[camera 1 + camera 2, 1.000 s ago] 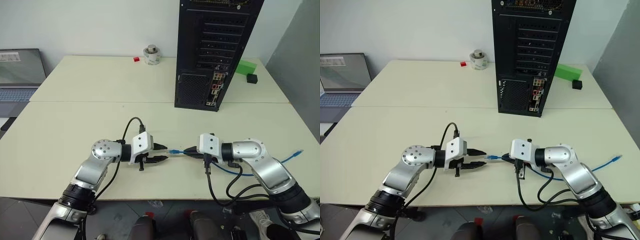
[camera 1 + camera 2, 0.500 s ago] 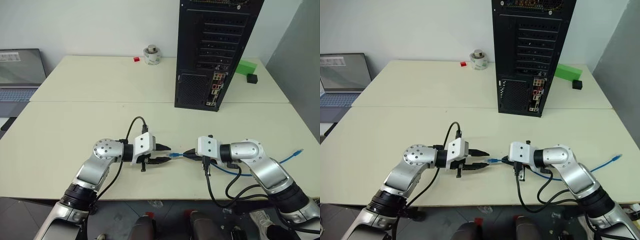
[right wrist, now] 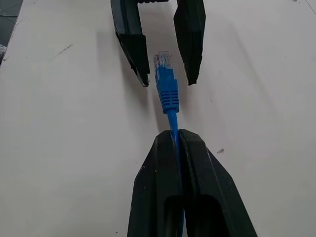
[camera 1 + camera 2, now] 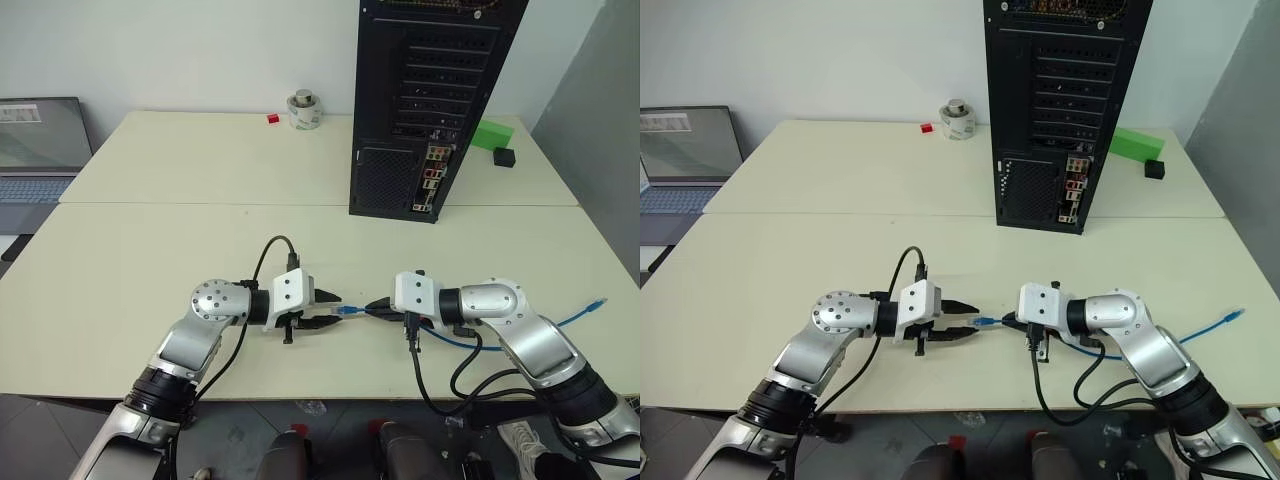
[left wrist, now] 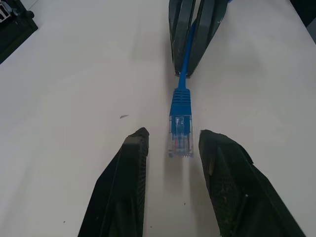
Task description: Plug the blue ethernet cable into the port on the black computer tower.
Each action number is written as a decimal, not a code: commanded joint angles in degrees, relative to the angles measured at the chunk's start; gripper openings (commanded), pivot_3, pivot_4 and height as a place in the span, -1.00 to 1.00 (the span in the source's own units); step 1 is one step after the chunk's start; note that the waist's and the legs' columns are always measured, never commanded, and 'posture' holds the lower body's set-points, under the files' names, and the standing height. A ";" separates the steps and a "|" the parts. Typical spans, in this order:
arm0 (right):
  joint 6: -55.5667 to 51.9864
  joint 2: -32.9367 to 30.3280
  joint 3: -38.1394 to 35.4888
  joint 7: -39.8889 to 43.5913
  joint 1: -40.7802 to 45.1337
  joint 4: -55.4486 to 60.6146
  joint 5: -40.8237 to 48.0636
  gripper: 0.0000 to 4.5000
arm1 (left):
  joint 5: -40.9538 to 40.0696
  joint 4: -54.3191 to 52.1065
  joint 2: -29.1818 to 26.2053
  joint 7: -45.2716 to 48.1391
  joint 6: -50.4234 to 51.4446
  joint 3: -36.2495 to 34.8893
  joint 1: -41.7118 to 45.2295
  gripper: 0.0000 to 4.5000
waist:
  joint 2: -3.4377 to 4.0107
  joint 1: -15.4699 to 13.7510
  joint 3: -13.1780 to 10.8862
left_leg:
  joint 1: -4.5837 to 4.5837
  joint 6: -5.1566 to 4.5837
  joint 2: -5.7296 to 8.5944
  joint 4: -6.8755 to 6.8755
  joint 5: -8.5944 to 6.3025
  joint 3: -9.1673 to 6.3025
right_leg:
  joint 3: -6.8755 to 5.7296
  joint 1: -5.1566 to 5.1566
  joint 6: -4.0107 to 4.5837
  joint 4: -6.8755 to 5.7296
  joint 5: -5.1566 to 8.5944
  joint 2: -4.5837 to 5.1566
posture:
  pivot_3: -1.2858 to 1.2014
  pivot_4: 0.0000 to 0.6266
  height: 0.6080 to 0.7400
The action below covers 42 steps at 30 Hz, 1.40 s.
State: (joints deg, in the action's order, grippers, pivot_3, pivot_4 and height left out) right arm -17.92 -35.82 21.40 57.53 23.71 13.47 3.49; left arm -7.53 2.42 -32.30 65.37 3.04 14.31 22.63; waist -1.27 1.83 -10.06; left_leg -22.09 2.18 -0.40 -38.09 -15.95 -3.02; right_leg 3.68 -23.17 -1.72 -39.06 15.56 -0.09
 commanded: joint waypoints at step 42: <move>-38.15 5.35 -18.23 -7.24 2.38 9.80 33.49 0.87 | 29.22 10.17 0.77 -34.02 -59.22 -3.64 -1.42 -0.86 | 0.00 -0.17 0.00 | -0.01 0.00 -0.04 0.02 0.00 -0.04 | -0.03 0.00 0.11 0.02 -0.07 0.23 | 0.03 -0.52 1.00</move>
State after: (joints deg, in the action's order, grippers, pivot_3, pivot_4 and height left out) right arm -54.82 -31.00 4.63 52.13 25.46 21.50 35.17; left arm 19.68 12.27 -31.38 35.45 -52.10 12.42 20.04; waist -1.27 1.66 -10.06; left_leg -22.12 2.18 -0.44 -38.08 -15.95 -3.06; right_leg 3.63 -23.17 -1.62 -39.04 15.49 0.15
